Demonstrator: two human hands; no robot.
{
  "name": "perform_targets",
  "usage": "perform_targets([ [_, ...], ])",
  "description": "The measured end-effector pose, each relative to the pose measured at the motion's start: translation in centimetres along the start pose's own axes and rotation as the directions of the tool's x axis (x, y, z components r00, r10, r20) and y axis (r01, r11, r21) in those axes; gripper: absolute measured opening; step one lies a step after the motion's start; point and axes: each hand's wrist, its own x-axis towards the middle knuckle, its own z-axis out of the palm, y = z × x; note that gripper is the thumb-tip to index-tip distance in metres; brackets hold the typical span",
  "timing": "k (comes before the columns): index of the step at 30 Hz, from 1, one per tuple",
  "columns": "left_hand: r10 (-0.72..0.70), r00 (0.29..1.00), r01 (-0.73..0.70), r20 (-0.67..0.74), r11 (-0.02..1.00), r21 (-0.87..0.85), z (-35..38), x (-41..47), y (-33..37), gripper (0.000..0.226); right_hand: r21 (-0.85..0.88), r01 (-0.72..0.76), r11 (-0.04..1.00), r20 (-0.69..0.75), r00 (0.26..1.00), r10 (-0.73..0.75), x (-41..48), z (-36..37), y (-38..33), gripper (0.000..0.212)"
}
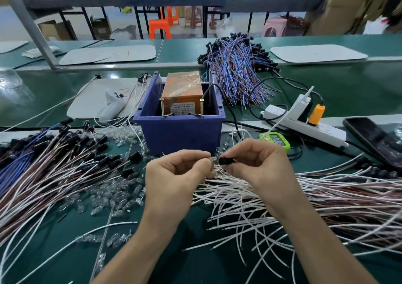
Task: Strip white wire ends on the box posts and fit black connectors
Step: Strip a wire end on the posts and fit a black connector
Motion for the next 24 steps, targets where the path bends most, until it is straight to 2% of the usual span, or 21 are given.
perform_targets([
  [2,0.032,0.999,-0.032,0.033,0.999,-0.005,0.0,-0.2,0.3,0.017,0.147,-0.096,0.984,0.09,0.992,0.084,0.2,-0.6,0.0,0.026],
  [4,0.064,0.996,-0.064,0.069,0.998,0.005,0.2,-0.5,0.5,0.026,0.257,-0.23,0.939,0.277,0.948,0.157,0.2,-1.0,0.1,0.024],
  [6,0.082,0.992,-0.082,0.091,0.997,0.0,0.4,-0.7,0.5,0.027,0.329,-0.313,0.891,0.381,0.907,0.178,0.3,-1.4,0.3,0.02],
  [9,0.114,0.986,-0.116,0.12,0.993,0.01,0.6,-0.9,0.6,0.025,0.412,-0.377,0.83,0.431,0.883,0.187,0.6,-2.0,0.4,0.027],
  [13,0.149,0.976,-0.15,0.158,0.989,-0.003,0.6,-0.9,0.5,0.024,0.404,-0.412,0.817,0.452,0.866,0.214,0.8,-2.2,0.6,0.038],
  [20,0.236,0.958,-0.247,0.164,0.968,0.05,0.2,-0.7,0.6,0.02,0.389,-0.398,0.831,0.477,0.859,0.187,0.8,-2.1,0.5,0.029],
  [24,0.276,0.946,-0.303,0.168,0.939,0.165,0.0,-0.9,0.7,0.017,0.363,-0.382,0.85,0.474,0.861,0.185,0.7,-2.3,0.6,0.029],
])
